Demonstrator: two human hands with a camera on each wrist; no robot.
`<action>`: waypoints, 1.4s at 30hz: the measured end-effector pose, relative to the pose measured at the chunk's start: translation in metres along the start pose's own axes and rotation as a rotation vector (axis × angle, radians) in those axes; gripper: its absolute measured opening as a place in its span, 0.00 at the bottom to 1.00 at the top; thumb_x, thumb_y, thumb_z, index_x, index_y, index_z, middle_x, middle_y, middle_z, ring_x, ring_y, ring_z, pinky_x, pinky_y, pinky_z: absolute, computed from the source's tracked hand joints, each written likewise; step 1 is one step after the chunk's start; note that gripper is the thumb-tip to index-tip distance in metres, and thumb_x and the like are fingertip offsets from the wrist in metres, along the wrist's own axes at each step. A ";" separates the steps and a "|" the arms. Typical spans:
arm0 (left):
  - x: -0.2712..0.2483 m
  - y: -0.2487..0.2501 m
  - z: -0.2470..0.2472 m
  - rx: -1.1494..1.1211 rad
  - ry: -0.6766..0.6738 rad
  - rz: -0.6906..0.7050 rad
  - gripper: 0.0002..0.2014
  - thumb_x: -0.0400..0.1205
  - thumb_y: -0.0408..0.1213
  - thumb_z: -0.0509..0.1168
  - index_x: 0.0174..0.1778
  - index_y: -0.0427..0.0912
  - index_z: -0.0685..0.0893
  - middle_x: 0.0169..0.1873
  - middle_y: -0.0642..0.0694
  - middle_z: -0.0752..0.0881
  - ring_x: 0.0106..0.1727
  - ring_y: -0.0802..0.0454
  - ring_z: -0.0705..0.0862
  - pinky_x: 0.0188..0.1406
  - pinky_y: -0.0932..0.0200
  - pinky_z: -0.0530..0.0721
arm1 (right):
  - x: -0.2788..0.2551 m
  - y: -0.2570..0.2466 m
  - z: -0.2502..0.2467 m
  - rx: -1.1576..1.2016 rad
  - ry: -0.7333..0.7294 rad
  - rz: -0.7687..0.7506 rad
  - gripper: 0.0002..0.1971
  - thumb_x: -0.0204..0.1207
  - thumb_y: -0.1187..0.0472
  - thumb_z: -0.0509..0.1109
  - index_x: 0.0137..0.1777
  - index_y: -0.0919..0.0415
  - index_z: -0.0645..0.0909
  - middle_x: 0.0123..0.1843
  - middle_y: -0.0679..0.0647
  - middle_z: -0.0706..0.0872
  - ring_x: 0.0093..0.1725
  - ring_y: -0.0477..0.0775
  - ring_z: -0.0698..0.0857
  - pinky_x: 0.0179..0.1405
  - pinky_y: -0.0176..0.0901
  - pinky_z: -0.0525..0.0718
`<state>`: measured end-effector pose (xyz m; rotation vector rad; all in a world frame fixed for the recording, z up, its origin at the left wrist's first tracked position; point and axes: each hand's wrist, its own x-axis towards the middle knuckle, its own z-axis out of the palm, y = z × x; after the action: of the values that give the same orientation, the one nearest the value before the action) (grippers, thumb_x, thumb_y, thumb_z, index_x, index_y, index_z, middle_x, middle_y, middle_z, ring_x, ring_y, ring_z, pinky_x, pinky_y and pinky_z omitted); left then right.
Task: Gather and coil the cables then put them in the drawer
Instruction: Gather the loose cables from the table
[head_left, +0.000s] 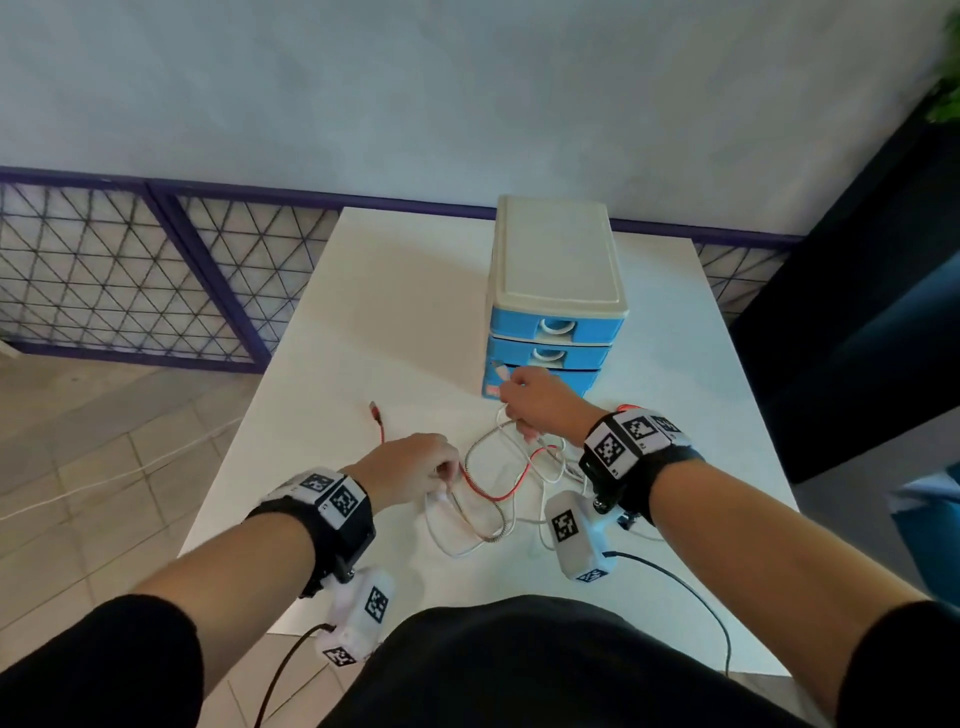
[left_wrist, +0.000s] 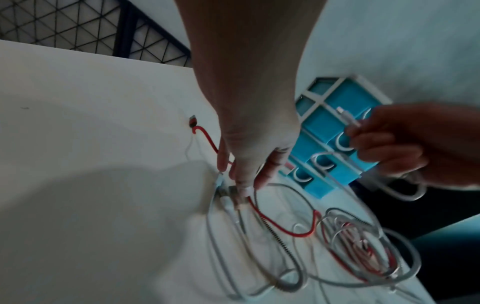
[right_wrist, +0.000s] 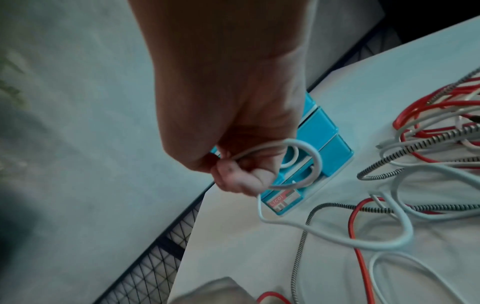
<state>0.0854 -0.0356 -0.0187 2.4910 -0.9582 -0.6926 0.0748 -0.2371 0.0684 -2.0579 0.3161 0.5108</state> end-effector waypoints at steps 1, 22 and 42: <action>0.002 -0.003 0.004 0.047 -0.024 0.014 0.10 0.74 0.34 0.66 0.50 0.48 0.82 0.45 0.59 0.75 0.39 0.70 0.77 0.41 0.59 0.78 | -0.001 -0.002 -0.002 0.029 -0.018 0.015 0.05 0.81 0.63 0.57 0.42 0.60 0.67 0.30 0.54 0.71 0.21 0.48 0.69 0.21 0.37 0.70; 0.004 0.015 -0.012 -0.021 -0.067 -0.037 0.05 0.74 0.34 0.68 0.41 0.47 0.78 0.37 0.54 0.83 0.41 0.54 0.80 0.40 0.56 0.76 | 0.005 0.009 0.007 0.123 -0.254 -0.069 0.10 0.87 0.56 0.57 0.47 0.62 0.70 0.54 0.71 0.88 0.37 0.52 0.88 0.37 0.40 0.86; 0.008 0.017 0.004 -0.250 -0.154 -0.027 0.11 0.80 0.42 0.68 0.52 0.39 0.86 0.56 0.42 0.83 0.61 0.48 0.79 0.64 0.55 0.74 | -0.002 0.016 0.004 0.088 -0.154 -0.139 0.19 0.88 0.53 0.52 0.40 0.61 0.74 0.30 0.52 0.71 0.27 0.48 0.76 0.21 0.28 0.77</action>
<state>0.0800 -0.0533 -0.0157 2.2611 -0.8338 -0.9622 0.0653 -0.2419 0.0554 -1.9269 0.1009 0.5564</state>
